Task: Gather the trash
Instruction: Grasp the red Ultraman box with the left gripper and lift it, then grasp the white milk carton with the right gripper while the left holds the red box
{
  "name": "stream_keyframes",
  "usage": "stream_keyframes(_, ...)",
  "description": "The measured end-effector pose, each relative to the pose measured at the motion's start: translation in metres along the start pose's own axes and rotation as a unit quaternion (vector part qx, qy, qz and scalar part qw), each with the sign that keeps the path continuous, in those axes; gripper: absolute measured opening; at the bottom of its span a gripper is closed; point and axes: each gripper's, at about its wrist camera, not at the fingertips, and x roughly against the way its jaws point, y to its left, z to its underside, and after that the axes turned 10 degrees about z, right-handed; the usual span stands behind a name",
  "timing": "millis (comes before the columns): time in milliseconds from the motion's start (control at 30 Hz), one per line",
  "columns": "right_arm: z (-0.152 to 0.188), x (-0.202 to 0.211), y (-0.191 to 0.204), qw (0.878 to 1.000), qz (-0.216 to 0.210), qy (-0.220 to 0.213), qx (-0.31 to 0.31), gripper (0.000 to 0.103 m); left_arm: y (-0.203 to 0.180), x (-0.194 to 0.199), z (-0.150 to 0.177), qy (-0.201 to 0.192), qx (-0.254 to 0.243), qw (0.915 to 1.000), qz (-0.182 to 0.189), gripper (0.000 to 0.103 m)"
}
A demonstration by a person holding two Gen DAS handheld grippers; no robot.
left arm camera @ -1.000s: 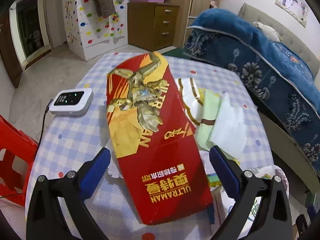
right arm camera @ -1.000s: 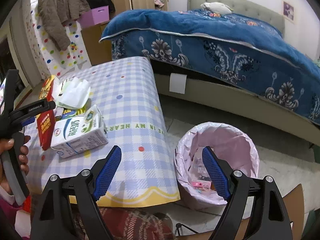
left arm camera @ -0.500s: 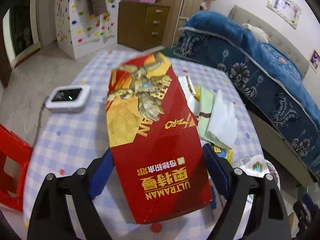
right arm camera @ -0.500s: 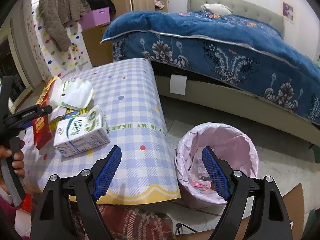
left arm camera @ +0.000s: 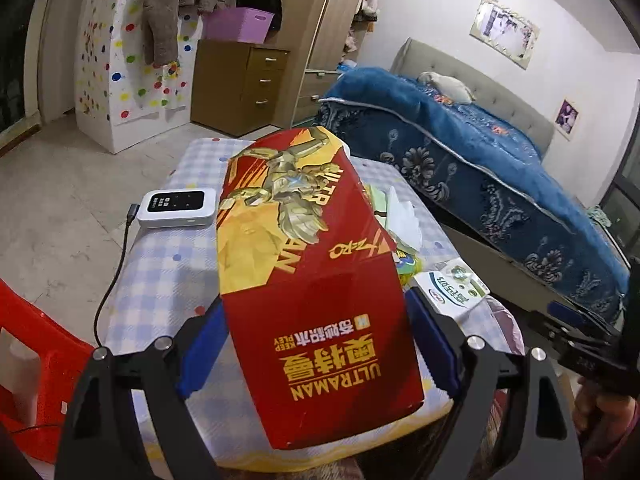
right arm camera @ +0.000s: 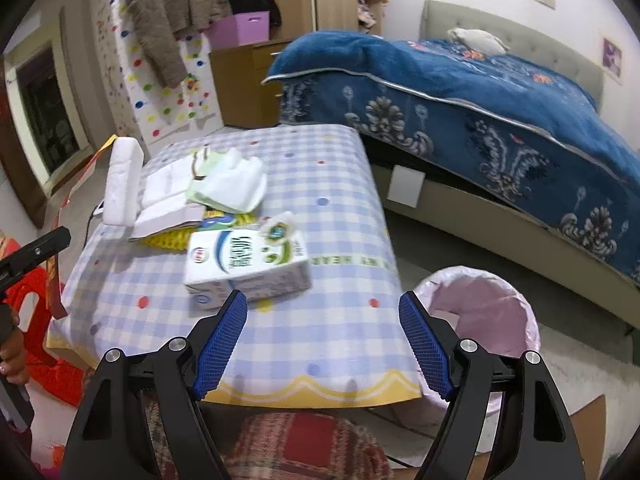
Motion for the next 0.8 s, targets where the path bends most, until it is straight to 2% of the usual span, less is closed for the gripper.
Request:
stream_keyframes(267, -0.003, -0.001, 0.017, 1.000, -0.005, 0.001, 0.016, 0.077, 0.005, 0.024, -0.002, -0.025, 0.004, 0.9994, 0.025, 0.083)
stream_keyframes(333, -0.002, -0.003, 0.023, 1.000, -0.007, 0.003, 0.022, 0.073, 0.004, 0.028, -0.004, -0.026, 0.003, 0.9987, 0.043, 0.083)
stream_keyframes(367, -0.002, -0.004, 0.024, 1.000, -0.008, 0.004, 0.023, 0.072, 0.002, 0.027, -0.005, -0.022, -0.004, 0.9988, 0.043, 0.083)
stream_keyframes(467, -0.003, -0.006, 0.029, 1.000, -0.012, 0.005, 0.026, 0.072, -0.016, 0.009, 0.002, 0.029, -0.071, 0.9969, 0.018, 0.083)
stream_keyframes(533, -0.003, -0.006, 0.030, 1.000, -0.013, 0.003, 0.026, 0.072, -0.025, 0.003, 0.008, 0.046, -0.079, 0.9949, 0.043, 0.083)
stream_keyframes(633, -0.005, -0.003, 0.025, 1.000, -0.008, -0.001, 0.021, 0.072, -0.034, 0.005, 0.007, 0.031, -0.084, 0.9942, 0.059, 0.083)
stream_keyframes(800, -0.006, 0.003, 0.008, 1.000, 0.003, -0.007, 0.002, 0.072, -0.052, 0.022, -0.019, -0.020, -0.106, 0.9917, 0.069, 0.083)
